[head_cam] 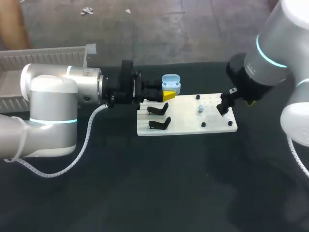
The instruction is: Pick up each earbud case from the left stands, insert the matching earbuds, close the lid, and place the case in the box.
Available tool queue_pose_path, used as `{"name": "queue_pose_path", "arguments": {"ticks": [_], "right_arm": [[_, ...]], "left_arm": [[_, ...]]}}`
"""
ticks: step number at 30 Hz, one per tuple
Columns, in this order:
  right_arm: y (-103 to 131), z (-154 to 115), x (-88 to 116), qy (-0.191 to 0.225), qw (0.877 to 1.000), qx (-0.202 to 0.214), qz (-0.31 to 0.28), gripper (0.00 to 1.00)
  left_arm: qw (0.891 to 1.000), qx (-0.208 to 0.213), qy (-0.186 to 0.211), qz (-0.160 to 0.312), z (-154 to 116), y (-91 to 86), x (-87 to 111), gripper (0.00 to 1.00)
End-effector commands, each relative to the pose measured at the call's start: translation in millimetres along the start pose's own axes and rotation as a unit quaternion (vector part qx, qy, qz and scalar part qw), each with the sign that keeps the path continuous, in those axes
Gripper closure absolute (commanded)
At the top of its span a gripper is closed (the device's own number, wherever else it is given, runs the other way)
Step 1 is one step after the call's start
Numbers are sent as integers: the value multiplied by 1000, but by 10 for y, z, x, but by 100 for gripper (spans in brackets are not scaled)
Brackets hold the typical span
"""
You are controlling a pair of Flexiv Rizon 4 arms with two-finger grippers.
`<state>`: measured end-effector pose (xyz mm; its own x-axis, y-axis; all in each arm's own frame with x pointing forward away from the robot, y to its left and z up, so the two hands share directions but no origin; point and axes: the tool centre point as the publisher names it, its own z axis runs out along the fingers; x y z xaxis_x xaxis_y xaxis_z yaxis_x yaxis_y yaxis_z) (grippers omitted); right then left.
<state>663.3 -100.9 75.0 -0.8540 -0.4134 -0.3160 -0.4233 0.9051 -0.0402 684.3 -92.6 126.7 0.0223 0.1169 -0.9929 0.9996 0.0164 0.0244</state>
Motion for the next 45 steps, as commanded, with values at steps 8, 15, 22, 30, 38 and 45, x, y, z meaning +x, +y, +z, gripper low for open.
{"name": "queue_pose_path", "arguments": {"ticks": [8,15,22,30,38,45], "right_arm": [[22,231,-123,51,998,26,-11,0],[-50,353,-179,64,997,35,-2,0],[-84,410,-177,69,997,44,10,7],[-90,469,-188,73,996,45,11,18],[-98,500,-230,75,996,45,5,41],[-124,530,-255,76,996,50,5,51]], "left_arm": [[1000,-4,-2,2,2,-22,6,100],[1000,-4,-2,2,2,-22,6,100],[1000,-4,-2,2,2,-22,6,100],[1000,-4,-2,2,2,-22,6,100],[1000,-4,-2,2,2,-22,6,100],[1000,-4,-2,2,2,-22,6,100]]}}
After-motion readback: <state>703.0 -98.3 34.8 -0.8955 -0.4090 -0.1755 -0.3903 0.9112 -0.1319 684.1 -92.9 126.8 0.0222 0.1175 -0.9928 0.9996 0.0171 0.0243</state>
